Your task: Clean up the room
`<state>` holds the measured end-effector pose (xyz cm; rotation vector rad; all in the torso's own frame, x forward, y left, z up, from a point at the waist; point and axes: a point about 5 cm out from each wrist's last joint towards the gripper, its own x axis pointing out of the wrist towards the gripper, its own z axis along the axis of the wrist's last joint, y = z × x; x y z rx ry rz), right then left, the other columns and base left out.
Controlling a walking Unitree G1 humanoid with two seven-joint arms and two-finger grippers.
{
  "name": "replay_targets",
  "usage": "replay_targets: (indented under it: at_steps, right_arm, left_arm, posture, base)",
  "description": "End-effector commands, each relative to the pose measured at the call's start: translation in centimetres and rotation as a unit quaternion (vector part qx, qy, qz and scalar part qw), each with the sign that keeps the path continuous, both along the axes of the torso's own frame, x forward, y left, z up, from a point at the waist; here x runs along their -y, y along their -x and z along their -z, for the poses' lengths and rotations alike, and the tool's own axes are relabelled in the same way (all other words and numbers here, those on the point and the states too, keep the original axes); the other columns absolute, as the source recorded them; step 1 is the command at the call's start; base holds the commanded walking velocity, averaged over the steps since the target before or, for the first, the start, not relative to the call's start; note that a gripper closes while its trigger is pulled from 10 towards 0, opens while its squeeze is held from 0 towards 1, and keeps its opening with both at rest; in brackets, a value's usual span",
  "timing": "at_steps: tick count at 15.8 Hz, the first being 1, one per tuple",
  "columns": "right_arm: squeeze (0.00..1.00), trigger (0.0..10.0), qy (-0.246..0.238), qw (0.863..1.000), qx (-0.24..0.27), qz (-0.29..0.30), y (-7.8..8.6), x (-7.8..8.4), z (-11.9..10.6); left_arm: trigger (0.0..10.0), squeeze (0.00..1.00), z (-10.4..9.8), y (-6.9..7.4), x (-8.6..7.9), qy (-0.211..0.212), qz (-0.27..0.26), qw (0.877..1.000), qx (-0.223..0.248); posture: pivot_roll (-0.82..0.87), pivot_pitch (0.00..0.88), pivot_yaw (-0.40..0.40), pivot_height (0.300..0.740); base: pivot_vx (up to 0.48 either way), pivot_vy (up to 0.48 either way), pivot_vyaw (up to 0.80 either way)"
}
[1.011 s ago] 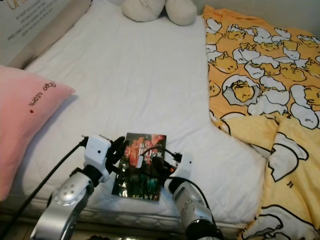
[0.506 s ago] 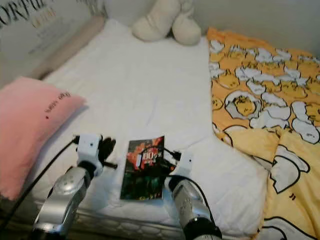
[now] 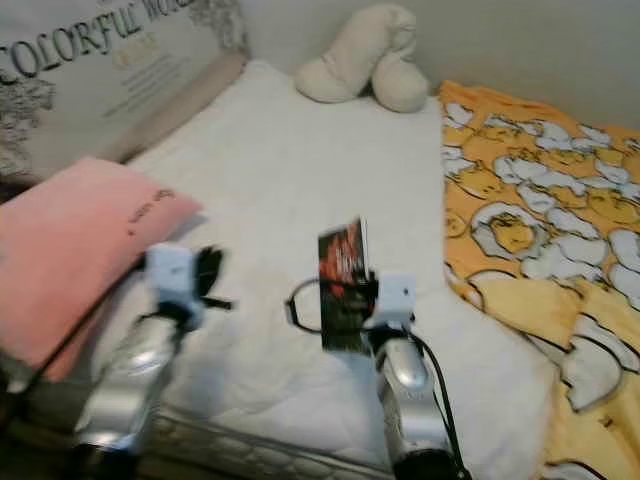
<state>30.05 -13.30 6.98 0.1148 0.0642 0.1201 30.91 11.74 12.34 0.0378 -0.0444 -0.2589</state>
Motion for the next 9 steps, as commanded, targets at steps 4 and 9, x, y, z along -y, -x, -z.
replay_targets:
  at_steps: [4, 9]
  right_arm:
    - [0.00, 0.0, 0.018, 0.998, 0.054, 0.040, -0.6, 1.2, -2.0]
    - [0.00, 0.0, 0.059, 0.992, 0.081, 0.077, -0.1, 2.4, -2.4]
  left_arm:
    - [10.0, 0.00, -2.7, -0.6, 0.2, -0.009, 0.026, 0.998, 0.054]
    - [10.0, 0.00, -2.7, -1.1, 0.8, -0.013, 0.057, 0.997, 0.054]
  posture:
    - [0.27, 0.000, -0.050, 0.740]
    - [0.25, 0.000, -0.044, 0.740]
  base:
    - [0.000, 0.480, 0.00]
    - [0.000, 0.480, 0.00]
